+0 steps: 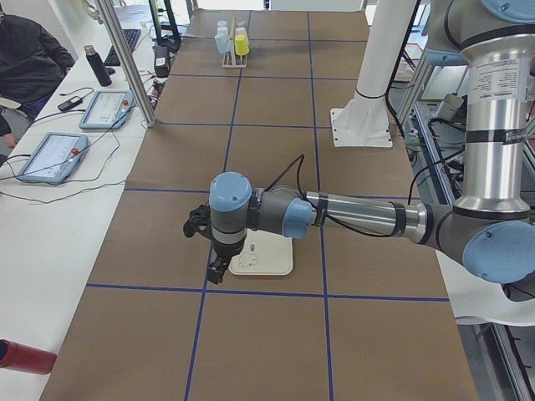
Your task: Transfer IKEA cup to right arm and place on rack
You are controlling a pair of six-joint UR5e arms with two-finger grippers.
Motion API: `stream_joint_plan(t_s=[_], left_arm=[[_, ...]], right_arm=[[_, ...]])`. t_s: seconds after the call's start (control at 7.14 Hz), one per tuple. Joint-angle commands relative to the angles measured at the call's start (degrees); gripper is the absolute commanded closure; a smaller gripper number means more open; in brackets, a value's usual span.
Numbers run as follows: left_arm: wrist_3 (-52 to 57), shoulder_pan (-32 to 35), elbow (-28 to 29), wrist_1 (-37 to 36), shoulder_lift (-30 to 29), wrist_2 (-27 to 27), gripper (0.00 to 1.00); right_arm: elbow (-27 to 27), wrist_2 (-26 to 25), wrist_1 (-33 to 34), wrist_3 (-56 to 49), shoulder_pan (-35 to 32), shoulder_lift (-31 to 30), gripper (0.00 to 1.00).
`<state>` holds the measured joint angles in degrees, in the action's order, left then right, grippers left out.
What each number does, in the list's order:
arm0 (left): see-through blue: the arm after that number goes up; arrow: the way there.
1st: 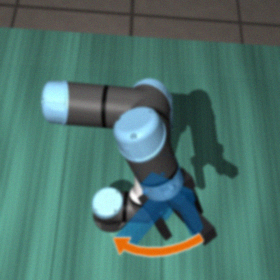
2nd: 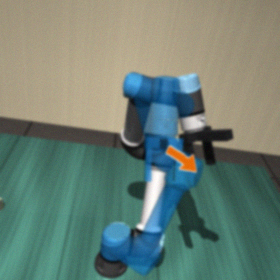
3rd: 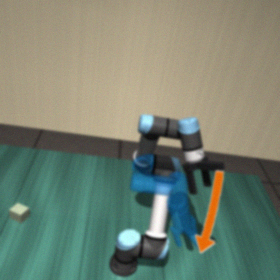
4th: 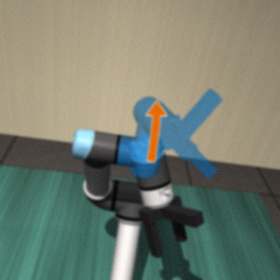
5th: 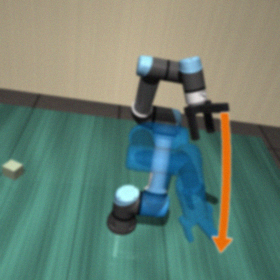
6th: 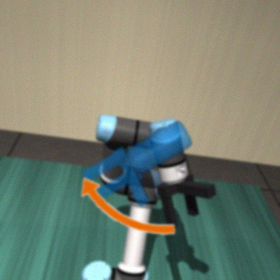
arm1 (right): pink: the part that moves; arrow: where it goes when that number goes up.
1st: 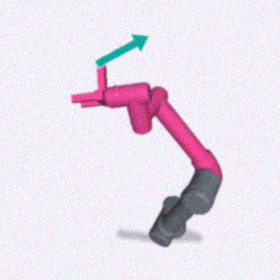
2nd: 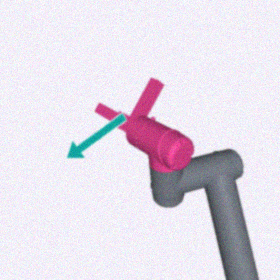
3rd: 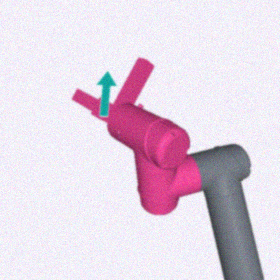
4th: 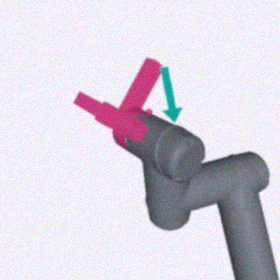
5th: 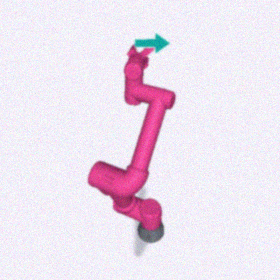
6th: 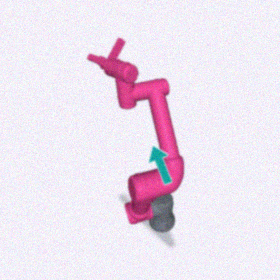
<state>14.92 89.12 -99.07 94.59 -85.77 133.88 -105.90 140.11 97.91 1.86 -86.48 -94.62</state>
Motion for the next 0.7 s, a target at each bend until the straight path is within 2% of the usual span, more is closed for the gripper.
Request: stream_joint_plan(t_s=[0.0, 0.42, 0.56], left_arm=[[-0.2, 0.0, 0.0, 0.1, 0.4, 0.2, 0.00], [-0.2, 0.1, 0.0, 0.1, 0.4, 0.0, 0.00], [-0.2, 0.1, 0.0, 0.1, 0.5, 0.0, 0.00]], right_arm=[[0.4, -0.2, -0.2, 0.2, 0.0, -0.1, 0.00], [0.7, -2.0, -0.7, 0.1, -0.3, -2.1, 0.00], [2.7, -2.0, -0.8, 0.1, -1.6, -2.5, 0.00]])
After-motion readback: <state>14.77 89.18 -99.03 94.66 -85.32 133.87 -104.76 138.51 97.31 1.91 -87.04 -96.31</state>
